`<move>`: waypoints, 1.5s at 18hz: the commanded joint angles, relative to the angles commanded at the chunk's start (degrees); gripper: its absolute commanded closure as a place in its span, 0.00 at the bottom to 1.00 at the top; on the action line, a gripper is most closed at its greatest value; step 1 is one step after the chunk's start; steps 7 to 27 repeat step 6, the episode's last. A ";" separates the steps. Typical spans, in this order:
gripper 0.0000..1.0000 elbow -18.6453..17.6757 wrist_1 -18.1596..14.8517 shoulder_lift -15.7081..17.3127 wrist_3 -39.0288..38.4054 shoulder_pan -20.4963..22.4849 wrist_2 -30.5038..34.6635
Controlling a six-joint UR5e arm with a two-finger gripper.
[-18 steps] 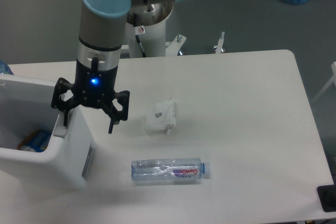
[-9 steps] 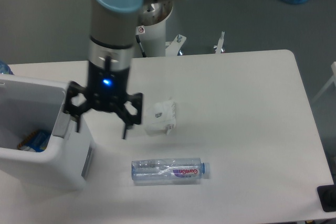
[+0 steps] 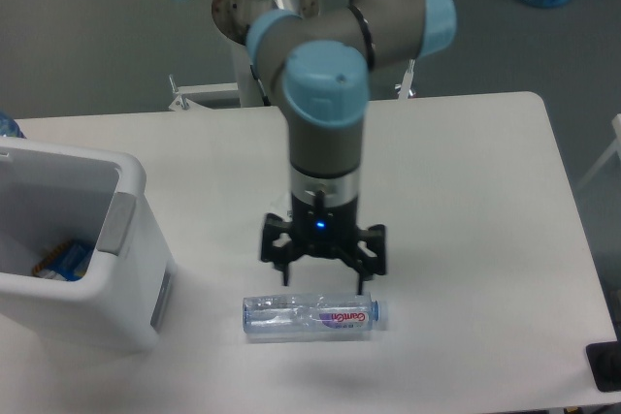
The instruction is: Open the trash can
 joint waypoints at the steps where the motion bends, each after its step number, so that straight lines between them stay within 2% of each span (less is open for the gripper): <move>1: 0.00 -0.17 0.00 -0.09 2.47 0.45 0.09; 5: 0.00 -0.88 0.17 -0.61 6.71 1.15 1.13; 27: 0.00 -1.05 0.17 -0.70 6.80 1.15 2.45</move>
